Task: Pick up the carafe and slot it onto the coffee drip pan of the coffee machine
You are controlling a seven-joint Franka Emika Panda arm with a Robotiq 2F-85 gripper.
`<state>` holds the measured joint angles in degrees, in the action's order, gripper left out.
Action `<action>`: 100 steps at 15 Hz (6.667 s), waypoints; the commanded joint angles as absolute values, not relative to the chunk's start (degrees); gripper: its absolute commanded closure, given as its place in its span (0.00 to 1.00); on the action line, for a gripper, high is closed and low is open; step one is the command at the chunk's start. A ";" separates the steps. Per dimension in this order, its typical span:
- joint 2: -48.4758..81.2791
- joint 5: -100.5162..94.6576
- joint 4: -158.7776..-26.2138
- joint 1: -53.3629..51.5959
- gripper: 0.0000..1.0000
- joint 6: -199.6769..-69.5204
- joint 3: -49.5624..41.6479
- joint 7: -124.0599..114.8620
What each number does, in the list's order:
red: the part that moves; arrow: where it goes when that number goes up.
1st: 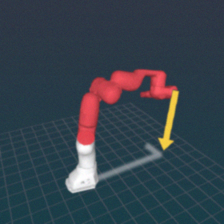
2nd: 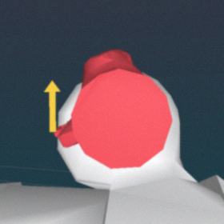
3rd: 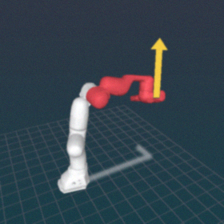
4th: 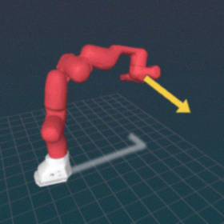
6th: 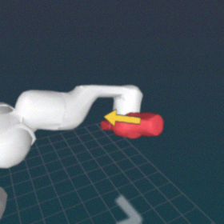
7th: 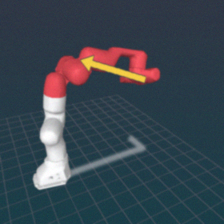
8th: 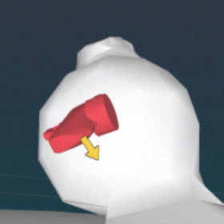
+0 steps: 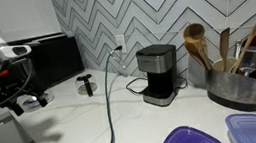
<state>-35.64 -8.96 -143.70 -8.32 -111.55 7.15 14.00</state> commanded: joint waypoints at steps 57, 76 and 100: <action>21.17 33.92 -97.58 1.46 0.08 -132.39 11.59 77.28; 16.29 36.82 -100.23 3.43 0.93 -130.21 13.41 75.43; -24.63 29.34 -139.93 3.16 0.93 -143.89 -2.50 52.12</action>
